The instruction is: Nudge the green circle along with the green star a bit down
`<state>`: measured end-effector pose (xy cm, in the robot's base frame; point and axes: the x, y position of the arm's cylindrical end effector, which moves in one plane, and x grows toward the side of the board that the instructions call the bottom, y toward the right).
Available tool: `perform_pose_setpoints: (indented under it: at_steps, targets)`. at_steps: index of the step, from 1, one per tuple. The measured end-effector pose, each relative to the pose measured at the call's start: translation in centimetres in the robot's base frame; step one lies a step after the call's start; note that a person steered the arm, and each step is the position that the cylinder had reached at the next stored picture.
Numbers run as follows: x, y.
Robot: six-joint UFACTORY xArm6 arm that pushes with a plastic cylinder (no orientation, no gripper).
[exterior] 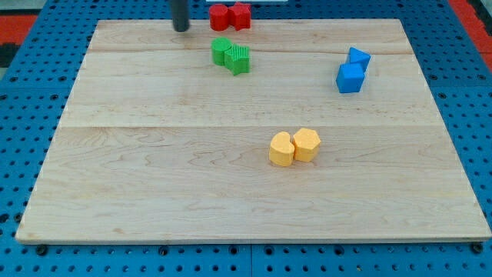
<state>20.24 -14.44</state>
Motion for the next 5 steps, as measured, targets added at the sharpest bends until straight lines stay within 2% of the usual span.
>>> perform_pose_setpoints:
  at_steps: [3, 5]
  targets:
    - [-1.1, -6.1]
    - [-1.1, -6.0]
